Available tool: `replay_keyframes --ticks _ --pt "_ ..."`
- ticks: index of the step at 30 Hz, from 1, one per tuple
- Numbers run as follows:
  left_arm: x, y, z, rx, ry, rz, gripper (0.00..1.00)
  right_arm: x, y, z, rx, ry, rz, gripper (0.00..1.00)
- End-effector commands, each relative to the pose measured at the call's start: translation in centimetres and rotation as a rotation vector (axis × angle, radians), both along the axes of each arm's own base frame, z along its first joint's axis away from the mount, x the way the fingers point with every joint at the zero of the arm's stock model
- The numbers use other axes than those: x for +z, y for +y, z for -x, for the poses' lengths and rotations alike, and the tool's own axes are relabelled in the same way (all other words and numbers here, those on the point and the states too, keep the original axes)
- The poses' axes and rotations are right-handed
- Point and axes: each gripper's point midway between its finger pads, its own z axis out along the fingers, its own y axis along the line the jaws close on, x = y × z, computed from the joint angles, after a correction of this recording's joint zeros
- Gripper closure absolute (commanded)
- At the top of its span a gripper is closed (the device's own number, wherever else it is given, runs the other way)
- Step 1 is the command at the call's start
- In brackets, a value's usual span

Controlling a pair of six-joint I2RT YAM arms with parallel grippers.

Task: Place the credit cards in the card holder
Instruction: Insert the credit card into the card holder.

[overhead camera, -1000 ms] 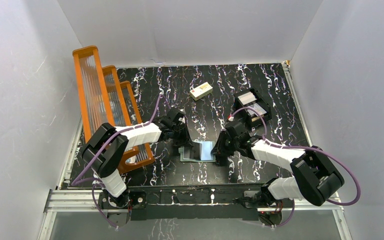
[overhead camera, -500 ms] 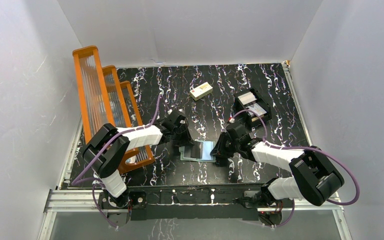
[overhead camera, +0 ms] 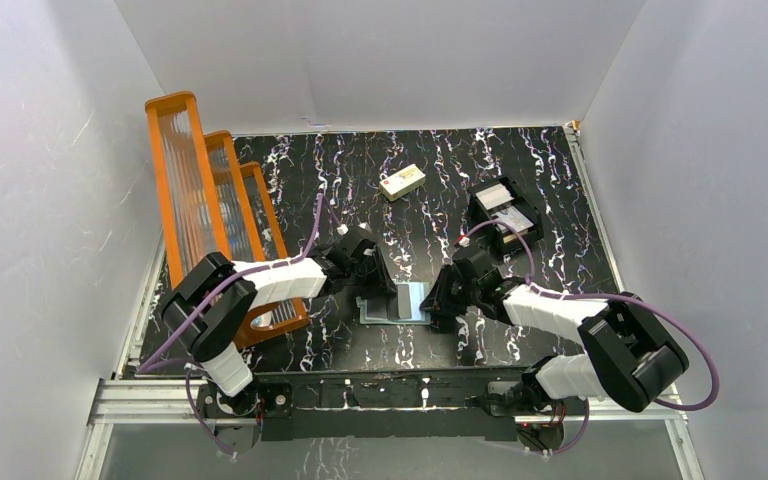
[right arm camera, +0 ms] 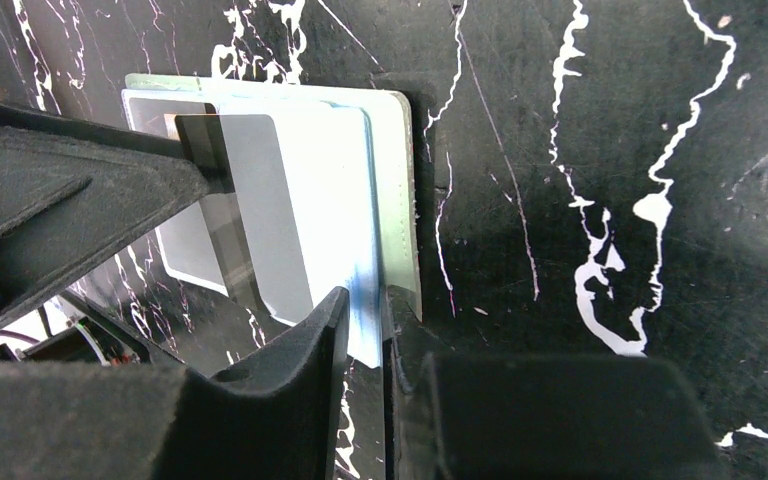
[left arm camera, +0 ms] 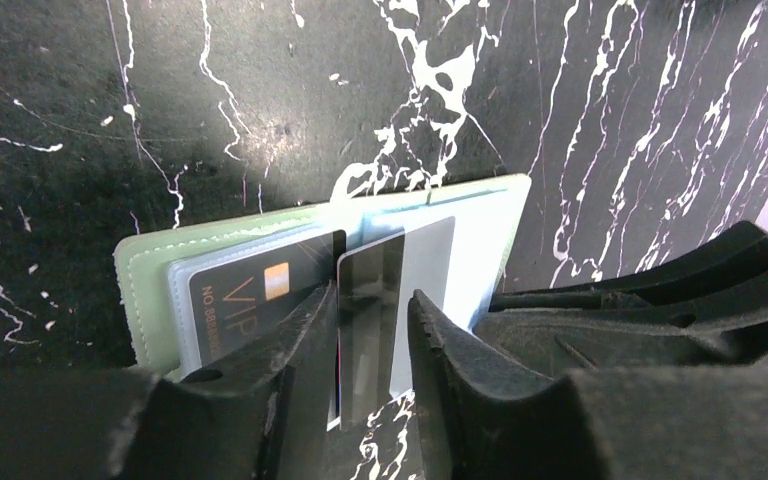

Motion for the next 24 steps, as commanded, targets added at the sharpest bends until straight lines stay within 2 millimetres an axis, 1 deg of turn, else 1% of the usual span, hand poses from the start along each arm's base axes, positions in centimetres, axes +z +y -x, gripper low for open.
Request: replay_keyframes --ticks 1,3,6,9,15,19,21,22,24 --pt "1.0 0.8 1.0 -0.013 0.001 -0.015 0.67 1.2 0.3 -0.4 -0.004 -0.033 -0.017 0.75" --pt "1.3 0.8 1.1 -0.017 -0.001 -0.010 0.66 1.9 0.3 -0.5 -0.003 -0.045 -0.022 0.74" --pt "1.7 0.8 1.1 -0.018 -0.010 -0.005 0.64 3.0 0.6 -0.8 0.004 -0.068 -0.040 0.70" --pt "1.9 0.5 1.0 -0.034 -0.015 -0.002 0.63 3.5 0.7 -1.2 0.004 -0.083 -0.039 0.68" --pt "1.5 0.0 1.1 -0.052 0.004 0.005 0.63 2.7 0.9 -1.7 0.008 -0.083 -0.019 0.64" --pt "1.8 -0.6 1.1 -0.065 -0.003 0.025 0.63 1.8 1.1 -1.5 0.020 -0.063 -0.019 0.68" --pt "2.0 -1.2 1.1 -0.074 -0.005 0.039 0.64 1.4 1.2 -1.5 0.023 -0.058 -0.019 0.68" --pt "2.0 -1.9 1.4 -0.087 0.007 0.054 0.65 1.1 1.1 -1.6 0.025 -0.060 -0.015 0.68" --pt "1.7 -2.7 1.7 -0.101 0.016 0.066 0.67 0.9 1.2 -1.5 0.028 -0.054 -0.012 0.69"
